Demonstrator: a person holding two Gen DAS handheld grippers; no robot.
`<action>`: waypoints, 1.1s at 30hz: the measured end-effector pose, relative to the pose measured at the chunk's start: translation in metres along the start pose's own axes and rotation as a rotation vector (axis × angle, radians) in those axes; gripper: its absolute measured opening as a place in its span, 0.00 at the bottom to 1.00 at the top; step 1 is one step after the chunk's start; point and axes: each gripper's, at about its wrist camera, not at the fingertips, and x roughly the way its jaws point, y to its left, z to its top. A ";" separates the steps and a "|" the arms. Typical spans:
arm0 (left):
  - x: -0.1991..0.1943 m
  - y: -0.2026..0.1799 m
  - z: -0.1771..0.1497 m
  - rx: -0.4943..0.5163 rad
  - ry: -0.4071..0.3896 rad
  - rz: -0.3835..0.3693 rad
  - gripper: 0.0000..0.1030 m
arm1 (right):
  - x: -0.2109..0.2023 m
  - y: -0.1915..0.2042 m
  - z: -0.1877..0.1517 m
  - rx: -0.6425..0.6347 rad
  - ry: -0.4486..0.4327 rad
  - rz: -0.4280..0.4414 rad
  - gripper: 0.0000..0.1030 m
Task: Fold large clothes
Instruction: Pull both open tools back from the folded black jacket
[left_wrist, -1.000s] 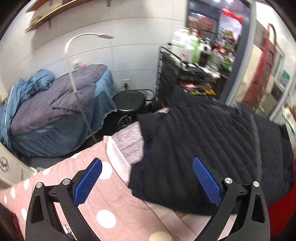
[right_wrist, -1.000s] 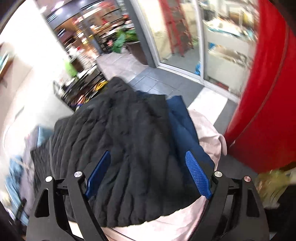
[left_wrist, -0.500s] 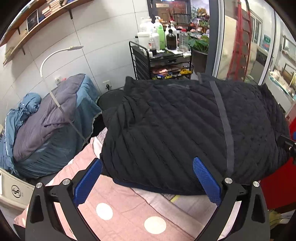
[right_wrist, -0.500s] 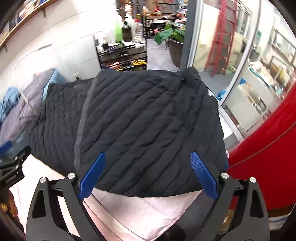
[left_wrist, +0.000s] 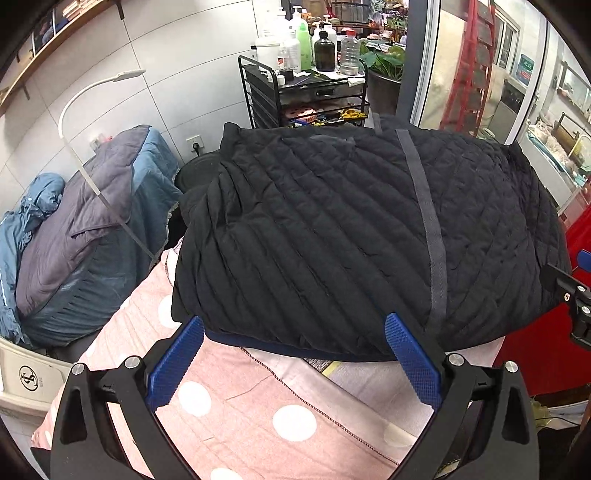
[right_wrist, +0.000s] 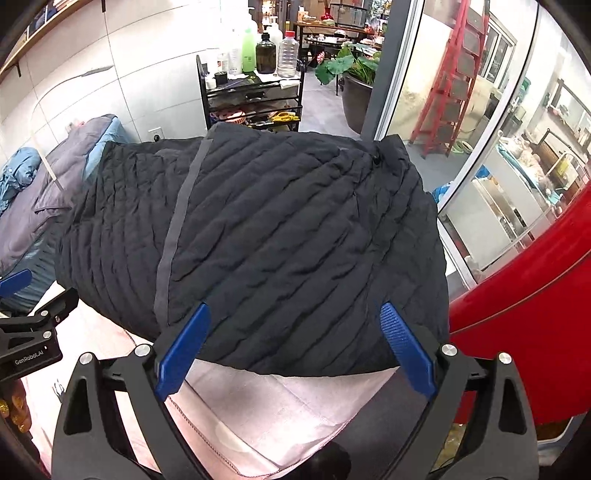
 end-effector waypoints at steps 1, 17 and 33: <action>0.000 -0.001 0.000 0.001 0.001 0.000 0.94 | 0.000 0.000 0.000 0.000 0.001 0.001 0.89; -0.008 0.005 -0.002 -0.061 0.001 -0.014 0.94 | 0.004 0.002 -0.002 -0.011 0.021 0.012 0.89; -0.011 0.005 -0.001 -0.066 -0.004 -0.016 0.94 | 0.003 0.001 -0.002 -0.010 0.024 0.011 0.89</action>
